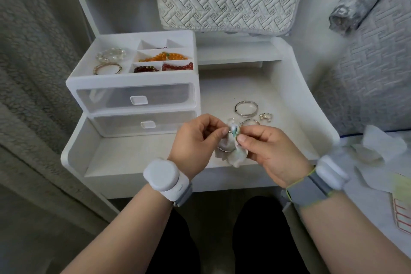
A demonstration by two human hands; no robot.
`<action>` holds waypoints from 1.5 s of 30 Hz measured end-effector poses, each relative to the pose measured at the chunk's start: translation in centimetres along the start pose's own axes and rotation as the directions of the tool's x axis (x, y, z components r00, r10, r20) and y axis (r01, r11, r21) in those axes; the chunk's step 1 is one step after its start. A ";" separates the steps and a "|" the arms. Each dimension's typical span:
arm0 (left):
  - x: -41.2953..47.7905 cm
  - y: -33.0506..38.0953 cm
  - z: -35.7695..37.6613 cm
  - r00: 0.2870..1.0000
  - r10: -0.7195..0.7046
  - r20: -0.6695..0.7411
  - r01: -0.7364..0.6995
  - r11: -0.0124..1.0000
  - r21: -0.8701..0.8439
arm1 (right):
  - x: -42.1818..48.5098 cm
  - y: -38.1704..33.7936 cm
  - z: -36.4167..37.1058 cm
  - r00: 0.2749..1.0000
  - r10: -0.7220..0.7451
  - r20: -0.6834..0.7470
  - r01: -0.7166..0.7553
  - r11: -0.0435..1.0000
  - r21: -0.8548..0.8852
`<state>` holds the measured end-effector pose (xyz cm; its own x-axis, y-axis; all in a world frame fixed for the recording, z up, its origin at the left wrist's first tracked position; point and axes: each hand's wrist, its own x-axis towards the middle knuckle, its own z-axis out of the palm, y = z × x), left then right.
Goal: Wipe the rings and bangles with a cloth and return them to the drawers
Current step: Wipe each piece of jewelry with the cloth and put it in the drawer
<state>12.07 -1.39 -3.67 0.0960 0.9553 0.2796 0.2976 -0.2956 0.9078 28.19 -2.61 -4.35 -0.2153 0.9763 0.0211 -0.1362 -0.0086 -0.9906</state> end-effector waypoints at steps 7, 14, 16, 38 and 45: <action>-1.0 -0.3 -1.2 0.998 -0.065 0.025 0.067 0.996 -0.062 | 0.2 0.3 1.4 0.998 -0.037 -0.056 0.035 0.998 -0.044; -1.5 -0.9 -2.1 0.975 0.202 -0.097 -0.159 0.929 0.335 | 0.5 0.3 1.4 0.982 0.117 0.147 -0.115 0.993 -0.021; -1.5 -1.2 -2.4 0.938 0.339 -0.065 -0.273 0.845 0.460 | 0.5 0.0 1.3 0.968 0.135 0.213 -0.133 0.991 -0.025; -2.0 -1.9 -3.3 0.906 0.423 -0.029 -0.336 0.758 0.560 | 0.5 -0.7 2.9 0.997 0.081 0.020 -0.078 0.993 -0.090; -2.2 -2.5 -3.5 0.853 0.518 0.063 -0.450 0.668 0.593 | 0.4 -0.8 2.8 0.973 0.203 0.110 -0.201 0.979 -0.034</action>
<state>7.79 -2.72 -5.45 0.2962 0.6612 0.6893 0.7187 -0.6296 0.2952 25.52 -2.80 -3.12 -0.3432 0.9245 -0.1661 -0.0573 -0.1971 -0.9787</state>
